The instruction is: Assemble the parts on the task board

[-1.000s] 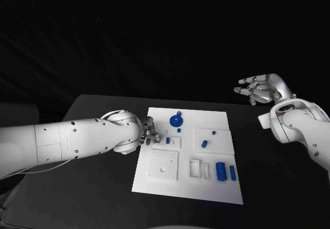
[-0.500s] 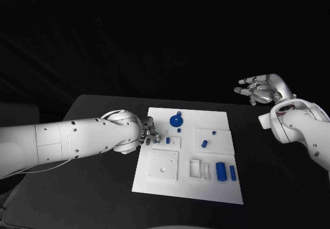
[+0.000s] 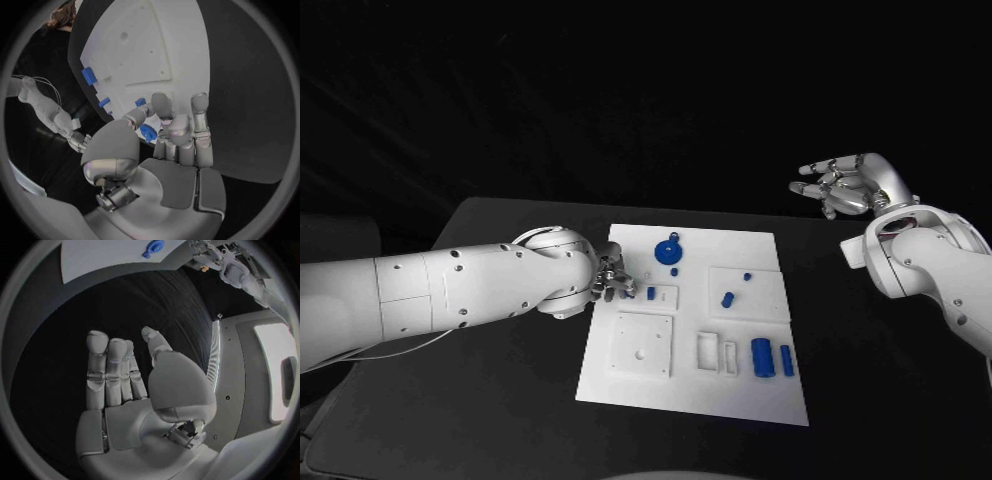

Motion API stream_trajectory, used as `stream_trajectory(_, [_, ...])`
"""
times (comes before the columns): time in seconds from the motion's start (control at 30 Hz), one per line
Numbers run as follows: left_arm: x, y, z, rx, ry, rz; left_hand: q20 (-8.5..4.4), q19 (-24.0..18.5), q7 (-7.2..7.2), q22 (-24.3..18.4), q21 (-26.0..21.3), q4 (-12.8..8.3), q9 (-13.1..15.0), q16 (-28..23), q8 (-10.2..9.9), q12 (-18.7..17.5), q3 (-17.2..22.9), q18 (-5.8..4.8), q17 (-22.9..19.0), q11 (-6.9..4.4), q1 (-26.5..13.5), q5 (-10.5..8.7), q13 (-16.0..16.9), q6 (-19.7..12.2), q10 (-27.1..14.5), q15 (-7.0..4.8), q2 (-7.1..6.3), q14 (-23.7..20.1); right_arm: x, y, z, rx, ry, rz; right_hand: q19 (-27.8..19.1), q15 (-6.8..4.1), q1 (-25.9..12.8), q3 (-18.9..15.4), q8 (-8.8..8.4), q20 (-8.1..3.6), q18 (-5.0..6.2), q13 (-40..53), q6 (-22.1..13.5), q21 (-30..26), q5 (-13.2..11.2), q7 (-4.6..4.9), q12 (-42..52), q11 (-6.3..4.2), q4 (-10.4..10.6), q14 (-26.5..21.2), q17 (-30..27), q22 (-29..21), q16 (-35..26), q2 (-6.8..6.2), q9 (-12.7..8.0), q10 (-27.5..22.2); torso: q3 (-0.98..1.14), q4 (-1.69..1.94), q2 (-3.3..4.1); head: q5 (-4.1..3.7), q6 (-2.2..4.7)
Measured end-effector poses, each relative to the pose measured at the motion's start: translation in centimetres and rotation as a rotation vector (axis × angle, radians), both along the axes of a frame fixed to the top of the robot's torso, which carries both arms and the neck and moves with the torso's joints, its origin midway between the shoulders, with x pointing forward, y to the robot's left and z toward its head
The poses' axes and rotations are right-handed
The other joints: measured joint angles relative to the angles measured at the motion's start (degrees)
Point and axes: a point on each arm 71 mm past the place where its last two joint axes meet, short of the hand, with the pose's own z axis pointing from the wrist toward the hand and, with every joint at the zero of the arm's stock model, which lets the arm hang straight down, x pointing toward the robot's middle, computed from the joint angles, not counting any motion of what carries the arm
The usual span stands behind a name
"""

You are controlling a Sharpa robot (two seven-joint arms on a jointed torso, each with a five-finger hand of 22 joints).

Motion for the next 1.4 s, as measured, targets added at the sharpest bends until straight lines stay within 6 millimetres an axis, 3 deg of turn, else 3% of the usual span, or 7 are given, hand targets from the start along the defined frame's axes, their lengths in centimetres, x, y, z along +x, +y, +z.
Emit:
stream_trajectory(0.1, [0.10,-0.01,0.00,0.001,0.007,-0.001,0.22,0.23,0.00,0.00,0.00,0.00,0.38,0.00,0.00,0.00,0.00,0.43,0.17,0.00,0.00,0.00,0.51,0.00,0.00,-0.01,0.00,0.01,0.01,0.01,-0.01,0.000,0.001,0.000,0.00,0.00,0.00,0.17,0.00,0.00,0.00,0.00,0.00,0.00,0.00,0.00,0.00,0.00,-0.17,0.00,0.00,0.00,0.00,0.00,0.00,0.00,0.00,0.00,0.00,-0.03,-0.01])
stream_trajectory(0.57, [0.34,-0.09,0.00,0.007,0.030,-0.007,0.84,0.03,-0.01,-0.01,0.21,-0.16,2.02,0.47,0.18,0.00,-0.16,0.43,1.15,0.00,-0.71,-0.22,1.49,0.01,0.00,0.00,0.65,0.02,0.05,0.02,-0.09,-0.003,0.004,0.002,0.00,0.00,0.00,0.73,0.00,0.00,0.00,0.00,0.07,0.00,0.00,-0.07,0.00,0.00,-0.72,0.00,0.00,0.00,0.00,0.00,0.00,0.00,0.00,0.03,0.00,-0.09,-0.05])
stream_trajectory(0.63, [0.36,-0.09,0.00,0.006,0.033,-0.007,1.40,0.18,0.00,-0.01,0.21,-0.16,2.80,0.81,0.18,0.25,-0.16,1.35,1.44,0.00,-1.05,-0.23,1.71,0.01,0.00,0.01,0.86,0.02,0.05,0.03,-0.10,-0.003,0.005,0.003,0.00,0.00,0.00,1.06,0.00,0.00,0.00,-0.02,0.07,0.00,0.00,-0.07,0.00,0.00,-1.06,0.00,0.00,0.00,0.00,0.00,0.00,0.00,-0.01,0.03,0.00,-0.09,-0.05])
stream_trajectory(0.97, [0.38,-0.11,-0.06,0.007,0.039,-0.006,1.95,0.11,-0.01,-0.02,0.20,-0.72,5.84,1.14,0.17,0.90,0.40,1.34,2.07,0.00,-2.56,-0.68,2.23,0.01,0.00,0.07,1.31,0.00,0.10,0.04,-0.17,-0.007,0.006,0.003,0.00,0.00,0.00,1.67,0.00,0.00,0.00,-0.05,0.07,0.00,0.30,-0.08,0.00,0.00,-1.67,0.00,-0.06,0.00,0.00,0.00,0.00,0.00,-0.03,0.04,0.00,-0.03,0.02])
stream_trajectory(1.03, [0.39,-0.13,-0.06,0.007,0.040,-0.006,2.01,0.18,-0.01,-0.02,0.20,-1.08,6.35,1.14,0.18,1.09,0.76,2.19,2.19,0.00,-2.93,-0.69,2.34,0.01,0.00,0.25,1.39,0.17,0.11,0.04,-0.19,-0.007,0.007,0.003,0.00,0.00,0.00,1.67,0.00,0.00,0.00,-0.05,0.07,0.00,0.30,-0.08,0.00,0.00,-1.67,0.00,-0.06,0.00,0.00,0.00,0.00,0.00,-0.03,0.04,0.00,-0.02,0.02])
stream_trajectory(1.4, [0.46,-0.44,0.05,0.017,0.052,-0.017,2.67,0.21,-0.01,-0.02,0.61,-1.58,7.31,1.51,0.34,1.49,1.25,2.22,2.60,0.01,-3.32,-0.65,2.50,0.01,0.01,0.27,1.31,0.15,0.19,0.18,-0.30,-0.008,0.010,0.005,0.00,0.00,0.00,2.06,0.00,0.00,0.00,-0.11,0.08,0.00,0.72,-0.08,0.00,0.00,-2.06,0.00,-0.06,0.00,0.00,0.00,-0.05,0.00,0.00,0.04,0.00,0.03,-0.06])
